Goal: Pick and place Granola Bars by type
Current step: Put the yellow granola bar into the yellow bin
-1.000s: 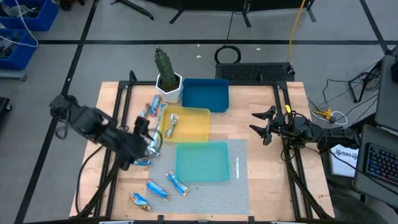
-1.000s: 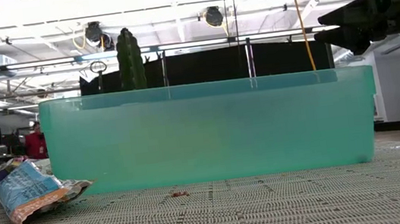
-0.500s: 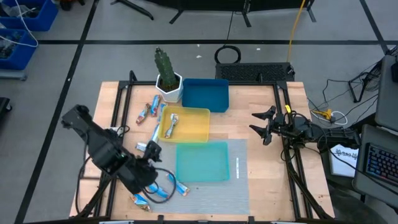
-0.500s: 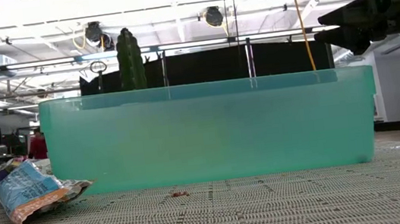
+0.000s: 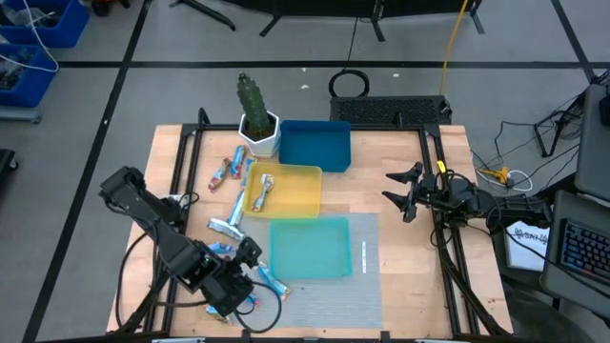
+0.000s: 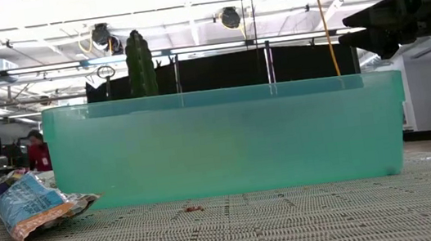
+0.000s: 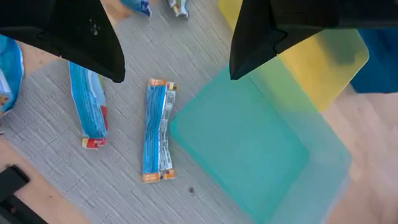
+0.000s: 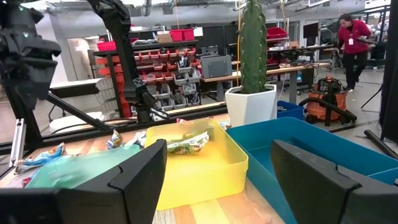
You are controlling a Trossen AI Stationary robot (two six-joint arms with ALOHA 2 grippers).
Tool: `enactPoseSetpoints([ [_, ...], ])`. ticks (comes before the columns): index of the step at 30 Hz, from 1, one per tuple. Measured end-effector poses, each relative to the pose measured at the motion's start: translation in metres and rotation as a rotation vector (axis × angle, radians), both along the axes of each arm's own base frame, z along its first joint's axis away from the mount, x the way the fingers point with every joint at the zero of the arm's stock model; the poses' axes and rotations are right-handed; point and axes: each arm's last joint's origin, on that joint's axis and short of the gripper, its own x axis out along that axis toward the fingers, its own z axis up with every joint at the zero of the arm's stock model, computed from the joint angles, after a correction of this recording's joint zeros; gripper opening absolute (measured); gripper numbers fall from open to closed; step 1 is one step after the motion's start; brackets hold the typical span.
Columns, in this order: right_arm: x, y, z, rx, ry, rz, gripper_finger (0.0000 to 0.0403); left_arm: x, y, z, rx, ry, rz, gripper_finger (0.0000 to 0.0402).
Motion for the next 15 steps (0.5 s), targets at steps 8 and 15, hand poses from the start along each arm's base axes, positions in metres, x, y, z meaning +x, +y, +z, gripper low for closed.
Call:
enactPoseSetpoints([
  [8, 0.0, 0.0, 0.0, 0.0, 0.0, 0.0, 0.0279, -0.003, -0.009, -0.037, 0.061, -0.037, -0.037, 0.0285],
  [15, 0.0, 0.0, 0.0, 0.0, 0.0, 0.0, 0.0279, 0.011, -0.02, -0.07, 0.121, -0.04, -0.025, 0.0285],
])
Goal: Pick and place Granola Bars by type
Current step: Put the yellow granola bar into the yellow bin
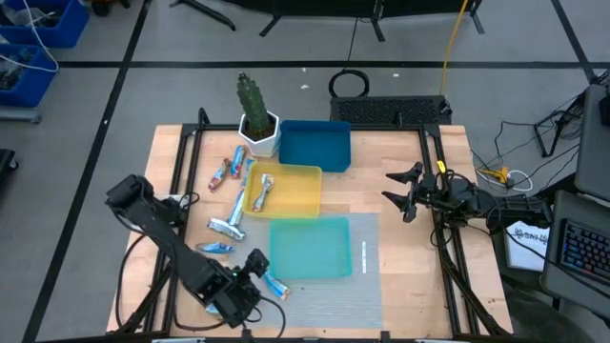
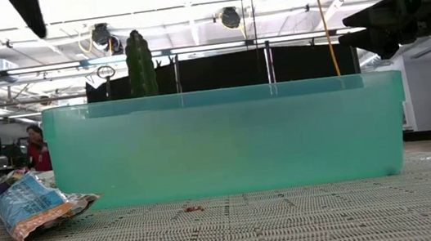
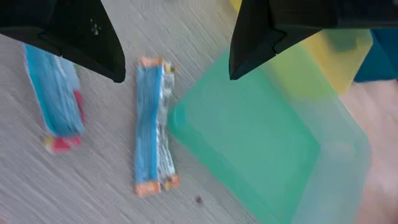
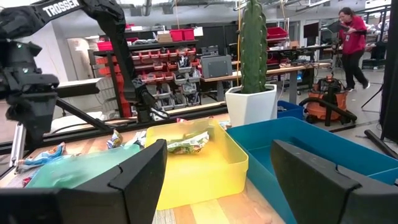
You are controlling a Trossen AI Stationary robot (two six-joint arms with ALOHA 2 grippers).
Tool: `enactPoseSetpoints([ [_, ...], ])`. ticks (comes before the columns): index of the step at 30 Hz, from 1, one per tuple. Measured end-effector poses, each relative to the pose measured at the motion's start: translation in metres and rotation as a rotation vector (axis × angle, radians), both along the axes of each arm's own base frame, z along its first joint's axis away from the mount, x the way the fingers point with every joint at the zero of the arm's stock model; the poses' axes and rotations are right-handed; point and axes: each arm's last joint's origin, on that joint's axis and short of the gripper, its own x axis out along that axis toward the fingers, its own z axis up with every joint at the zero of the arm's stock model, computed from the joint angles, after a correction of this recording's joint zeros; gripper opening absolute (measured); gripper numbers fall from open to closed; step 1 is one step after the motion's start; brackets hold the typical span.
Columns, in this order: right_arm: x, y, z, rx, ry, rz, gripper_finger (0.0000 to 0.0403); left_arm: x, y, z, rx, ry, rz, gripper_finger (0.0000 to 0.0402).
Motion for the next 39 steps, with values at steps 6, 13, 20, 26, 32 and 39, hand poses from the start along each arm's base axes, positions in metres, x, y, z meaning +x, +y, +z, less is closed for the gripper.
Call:
enactPoseSetpoints([
  [6, 0.0, 0.0, 0.0, 0.0, 0.0, 0.0, 0.0279, 0.012, -0.013, -0.02, -0.001, -0.039, 0.008, 0.0282],
  [13, 0.0, 0.0, 0.0, 0.0, 0.0, 0.0, 0.0279, 0.01, -0.031, -0.043, 0.094, -0.078, -0.007, 0.0277],
  [20, 0.0, 0.0, 0.0, 0.0, 0.0, 0.0, 0.0279, 0.014, -0.038, -0.065, 0.14, -0.078, 0.039, 0.0284],
  [26, 0.0, 0.0, 0.0, 0.0, 0.0, 0.0, 0.0279, 0.013, -0.043, -0.077, 0.213, -0.117, 0.033, 0.0275],
  [32, 0.0, 0.0, 0.0, 0.0, 0.0, 0.0, 0.0279, 0.013, -0.048, -0.076, 0.207, -0.156, 0.01, 0.0277],
  [39, 0.0, 0.0, 0.0, 0.0, 0.0, 0.0, 0.0279, 0.006, -0.06, -0.074, 0.285, -0.209, -0.108, 0.0276],
])
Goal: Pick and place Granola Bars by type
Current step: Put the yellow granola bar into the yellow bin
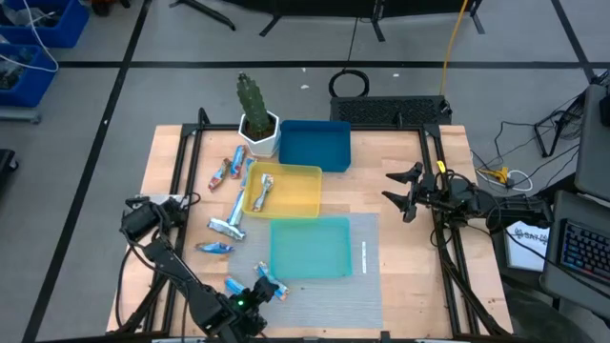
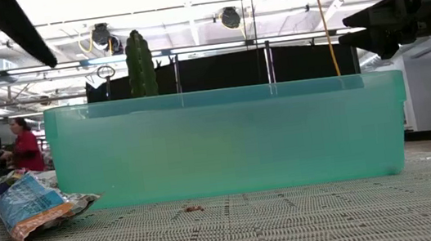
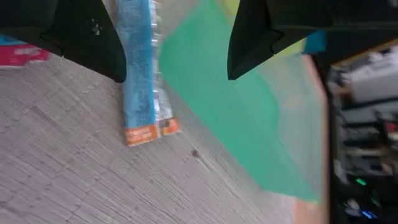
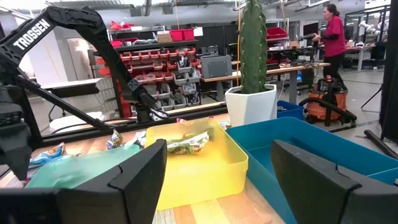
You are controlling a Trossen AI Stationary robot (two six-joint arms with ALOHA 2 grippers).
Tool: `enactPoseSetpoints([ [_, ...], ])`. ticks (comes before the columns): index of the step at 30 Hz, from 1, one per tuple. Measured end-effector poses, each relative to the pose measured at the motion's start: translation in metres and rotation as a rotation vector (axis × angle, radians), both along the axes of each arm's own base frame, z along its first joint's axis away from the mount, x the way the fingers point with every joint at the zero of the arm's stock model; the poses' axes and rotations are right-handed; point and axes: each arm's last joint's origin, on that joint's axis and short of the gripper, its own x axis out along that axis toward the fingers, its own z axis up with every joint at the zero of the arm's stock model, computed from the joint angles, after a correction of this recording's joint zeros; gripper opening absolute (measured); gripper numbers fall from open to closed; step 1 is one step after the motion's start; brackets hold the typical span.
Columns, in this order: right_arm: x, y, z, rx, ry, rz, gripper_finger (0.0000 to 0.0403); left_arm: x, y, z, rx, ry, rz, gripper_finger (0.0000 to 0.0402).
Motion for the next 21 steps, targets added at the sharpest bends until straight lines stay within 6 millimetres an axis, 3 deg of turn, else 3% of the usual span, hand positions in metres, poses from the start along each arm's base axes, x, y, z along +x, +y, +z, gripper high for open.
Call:
enactPoseSetpoints([
  [10, 0.0, 0.0, 0.0, 0.0, 0.0, 0.0, 0.0279, -0.003, -0.006, -0.001, -0.053, 0.028, -0.029, 0.0278],
  [21, 0.0, 0.0, 0.0, 0.0, 0.0, 0.0, 0.0279, 0.005, -0.006, -0.027, -0.02, 0.066, -0.017, 0.0274],
])
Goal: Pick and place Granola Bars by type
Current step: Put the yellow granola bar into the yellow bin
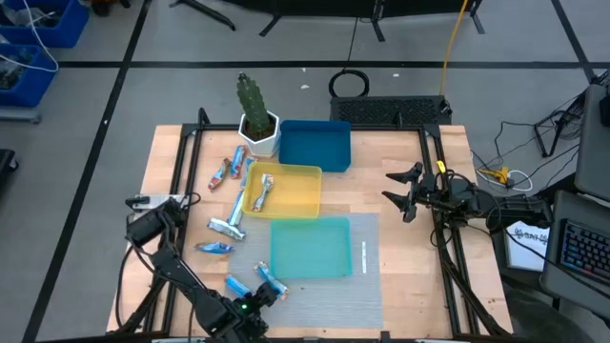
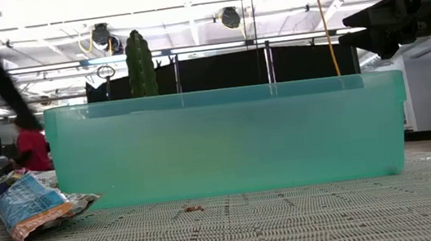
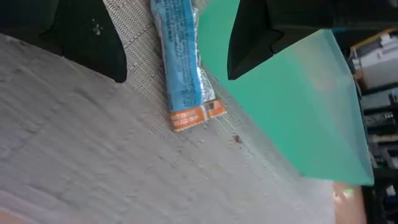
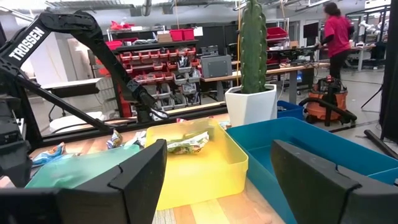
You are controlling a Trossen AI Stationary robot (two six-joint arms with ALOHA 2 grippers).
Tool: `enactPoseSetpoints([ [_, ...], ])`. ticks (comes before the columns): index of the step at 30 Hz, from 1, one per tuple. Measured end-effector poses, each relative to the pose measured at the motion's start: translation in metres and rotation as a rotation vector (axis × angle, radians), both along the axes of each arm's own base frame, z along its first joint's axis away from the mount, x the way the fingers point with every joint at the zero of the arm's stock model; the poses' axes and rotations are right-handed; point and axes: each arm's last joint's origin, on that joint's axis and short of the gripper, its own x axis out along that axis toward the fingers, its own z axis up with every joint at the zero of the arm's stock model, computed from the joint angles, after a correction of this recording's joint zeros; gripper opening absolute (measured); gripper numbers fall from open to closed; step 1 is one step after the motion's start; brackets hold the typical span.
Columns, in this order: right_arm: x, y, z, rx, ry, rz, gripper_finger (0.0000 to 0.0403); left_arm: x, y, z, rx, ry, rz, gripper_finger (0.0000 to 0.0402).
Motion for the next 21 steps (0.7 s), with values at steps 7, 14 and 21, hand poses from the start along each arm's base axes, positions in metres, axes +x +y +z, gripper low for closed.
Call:
enactPoseSetpoints([
  [7, 0.0, 0.0, 0.0, 0.0, 0.0, 0.0, 0.0279, 0.007, 0.007, 0.0, -0.018, -0.011, 0.048, 0.0278],
  [14, 0.0, 0.0, 0.0, 0.0, 0.0, 0.0, 0.0279, 0.01, 0.009, 0.0, -0.025, -0.012, 0.06, 0.0274],
  [21, 0.0, 0.0, 0.0, 0.0, 0.0, 0.0, 0.0279, 0.014, 0.012, 0.0, -0.059, -0.003, 0.086, 0.0277],
])
